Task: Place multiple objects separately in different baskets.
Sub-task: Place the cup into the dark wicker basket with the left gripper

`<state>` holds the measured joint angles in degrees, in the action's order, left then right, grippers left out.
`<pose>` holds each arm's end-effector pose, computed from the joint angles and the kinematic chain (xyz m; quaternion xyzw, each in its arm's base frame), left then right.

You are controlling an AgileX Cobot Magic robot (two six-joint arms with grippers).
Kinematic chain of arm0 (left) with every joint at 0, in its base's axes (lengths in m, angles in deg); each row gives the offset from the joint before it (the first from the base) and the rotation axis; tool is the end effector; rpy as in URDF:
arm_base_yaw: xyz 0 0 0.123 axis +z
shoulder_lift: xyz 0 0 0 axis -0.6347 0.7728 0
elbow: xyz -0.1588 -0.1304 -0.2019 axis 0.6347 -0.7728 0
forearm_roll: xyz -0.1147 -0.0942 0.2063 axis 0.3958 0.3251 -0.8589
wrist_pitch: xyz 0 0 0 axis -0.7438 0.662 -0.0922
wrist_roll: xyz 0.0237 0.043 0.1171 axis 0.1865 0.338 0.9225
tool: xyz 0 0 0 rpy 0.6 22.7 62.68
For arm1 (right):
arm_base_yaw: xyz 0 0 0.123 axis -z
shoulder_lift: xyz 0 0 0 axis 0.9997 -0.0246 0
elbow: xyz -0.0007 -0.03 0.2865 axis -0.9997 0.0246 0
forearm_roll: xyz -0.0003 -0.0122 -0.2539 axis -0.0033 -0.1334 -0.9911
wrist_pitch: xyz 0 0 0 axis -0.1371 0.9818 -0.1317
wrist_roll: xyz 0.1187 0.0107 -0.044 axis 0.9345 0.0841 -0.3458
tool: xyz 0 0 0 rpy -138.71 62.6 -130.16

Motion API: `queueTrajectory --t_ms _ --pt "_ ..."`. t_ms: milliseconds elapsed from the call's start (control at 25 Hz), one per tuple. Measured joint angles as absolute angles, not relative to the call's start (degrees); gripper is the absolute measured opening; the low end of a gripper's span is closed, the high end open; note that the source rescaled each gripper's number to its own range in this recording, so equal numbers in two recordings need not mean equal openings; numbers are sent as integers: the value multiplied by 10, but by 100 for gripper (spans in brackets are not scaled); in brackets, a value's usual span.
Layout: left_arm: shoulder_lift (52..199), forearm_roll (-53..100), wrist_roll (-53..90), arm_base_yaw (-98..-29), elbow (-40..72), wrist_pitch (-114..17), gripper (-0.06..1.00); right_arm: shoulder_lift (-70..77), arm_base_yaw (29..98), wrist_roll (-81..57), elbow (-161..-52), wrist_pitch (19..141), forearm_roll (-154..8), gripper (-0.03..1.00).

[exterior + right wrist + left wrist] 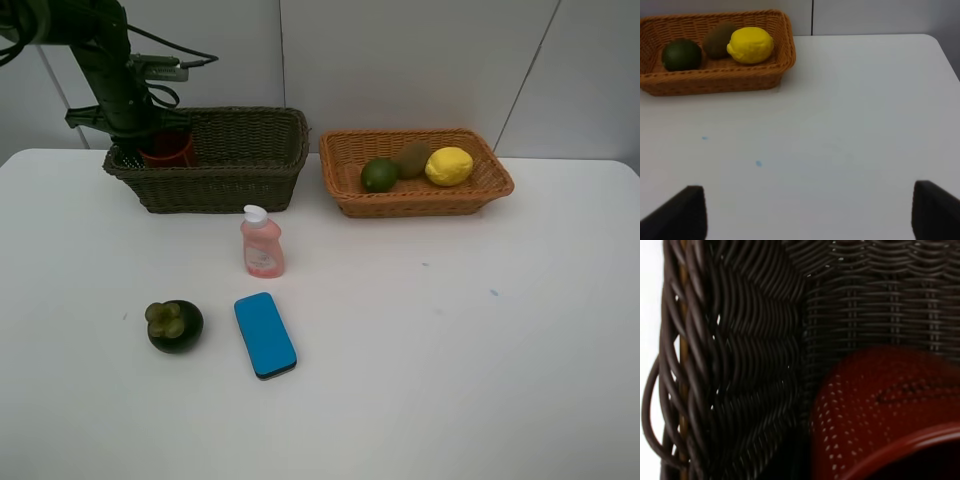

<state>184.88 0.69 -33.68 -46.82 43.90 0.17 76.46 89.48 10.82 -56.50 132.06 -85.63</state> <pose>0.5029 -0.0483 0.1199 -0.0540 0.9847 0.0389 0.1613 0.0224 -0.0099 0.2697 0.0090 0.8469 -0.0468 0.5296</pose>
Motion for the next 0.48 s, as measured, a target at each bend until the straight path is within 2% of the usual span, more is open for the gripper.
queueTrajectory --t_ms 480 --pt "1849 26 -338 -468 439 8 0 765 895 108 -565 1321 -856 87"
